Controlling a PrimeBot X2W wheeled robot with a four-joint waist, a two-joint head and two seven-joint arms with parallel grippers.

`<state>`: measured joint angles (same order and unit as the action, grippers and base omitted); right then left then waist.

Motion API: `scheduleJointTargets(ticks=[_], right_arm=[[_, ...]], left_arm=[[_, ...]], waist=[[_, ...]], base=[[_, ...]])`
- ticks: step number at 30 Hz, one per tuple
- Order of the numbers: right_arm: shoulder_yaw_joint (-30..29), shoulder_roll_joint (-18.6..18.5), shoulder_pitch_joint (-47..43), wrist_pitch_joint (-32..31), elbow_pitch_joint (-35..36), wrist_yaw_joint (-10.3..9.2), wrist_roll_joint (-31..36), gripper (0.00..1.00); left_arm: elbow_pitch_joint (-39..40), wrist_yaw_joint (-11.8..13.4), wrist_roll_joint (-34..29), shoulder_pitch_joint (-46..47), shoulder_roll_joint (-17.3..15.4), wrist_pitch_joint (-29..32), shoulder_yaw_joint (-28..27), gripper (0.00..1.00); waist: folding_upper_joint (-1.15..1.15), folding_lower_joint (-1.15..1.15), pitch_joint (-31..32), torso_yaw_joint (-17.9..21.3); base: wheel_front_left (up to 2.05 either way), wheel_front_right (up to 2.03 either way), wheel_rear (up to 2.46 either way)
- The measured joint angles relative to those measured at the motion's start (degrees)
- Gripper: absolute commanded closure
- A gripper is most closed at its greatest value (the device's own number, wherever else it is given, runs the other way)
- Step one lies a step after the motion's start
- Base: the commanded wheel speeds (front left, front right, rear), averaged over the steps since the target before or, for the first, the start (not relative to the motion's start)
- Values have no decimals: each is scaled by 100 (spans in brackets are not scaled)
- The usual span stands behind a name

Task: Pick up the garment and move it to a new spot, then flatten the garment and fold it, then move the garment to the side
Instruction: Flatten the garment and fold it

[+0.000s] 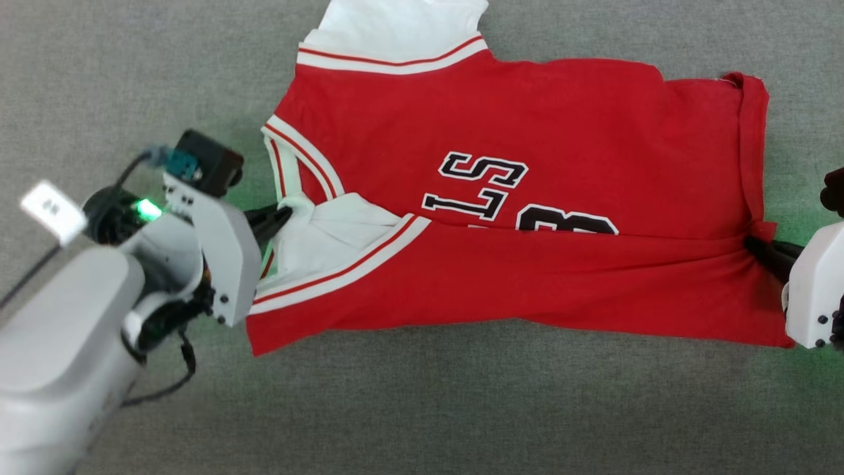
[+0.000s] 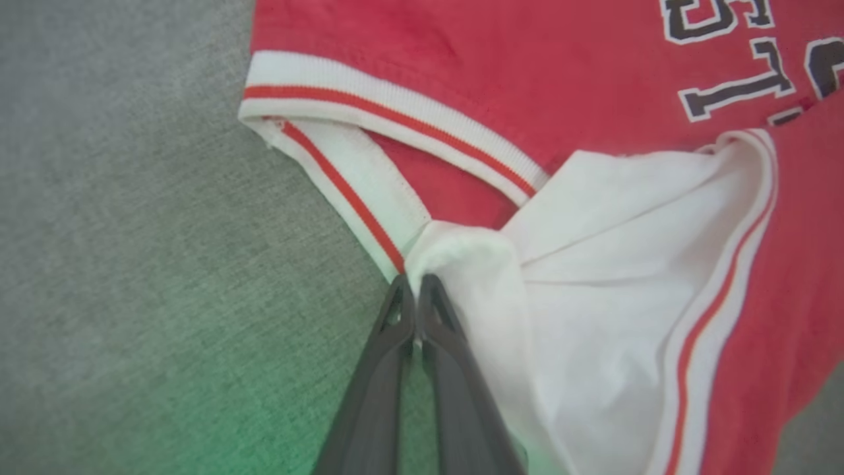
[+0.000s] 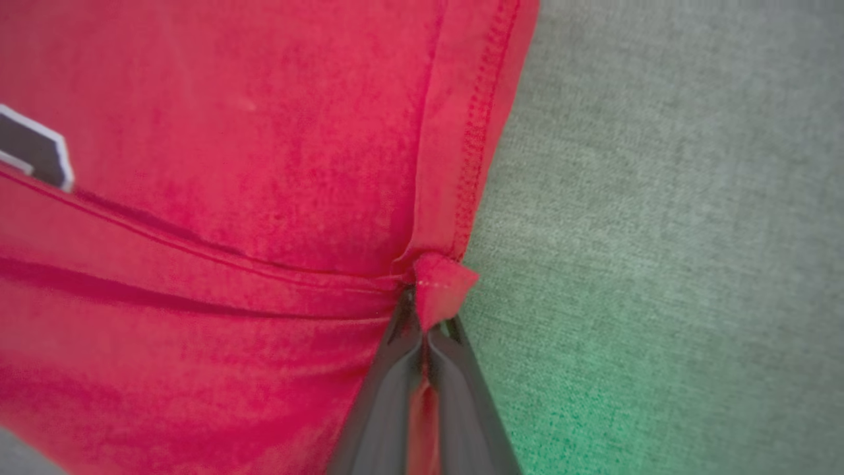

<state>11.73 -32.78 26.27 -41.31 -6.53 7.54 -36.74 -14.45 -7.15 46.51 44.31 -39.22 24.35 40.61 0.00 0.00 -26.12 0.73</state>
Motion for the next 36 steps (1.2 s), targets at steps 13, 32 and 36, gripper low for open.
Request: scheduleJointTargets(ticks=[13, 32, 36], right_arm=[[286, 16, 488, -30, -288, 0, -11, 100], [675, 188, 962, -214, -1095, -1, 22, 0], [739, 214, 1006, -201, -1319, -9, 70, 0]], left_arm=[[-864, 500, 822, 1227, 469, 2742, 256, 100], [-907, 814, 683, 1430, 572, 2746, 322, 0], [-915, 814, 635, 1374, 497, 2654, 339, 0]], waist=[[0, 0, -173, 24], [0, 0, 70, -6], [0, 0, 249, -39]], base=[[0, 0, 0], [0, 0, 0], [0, 0, 0]])
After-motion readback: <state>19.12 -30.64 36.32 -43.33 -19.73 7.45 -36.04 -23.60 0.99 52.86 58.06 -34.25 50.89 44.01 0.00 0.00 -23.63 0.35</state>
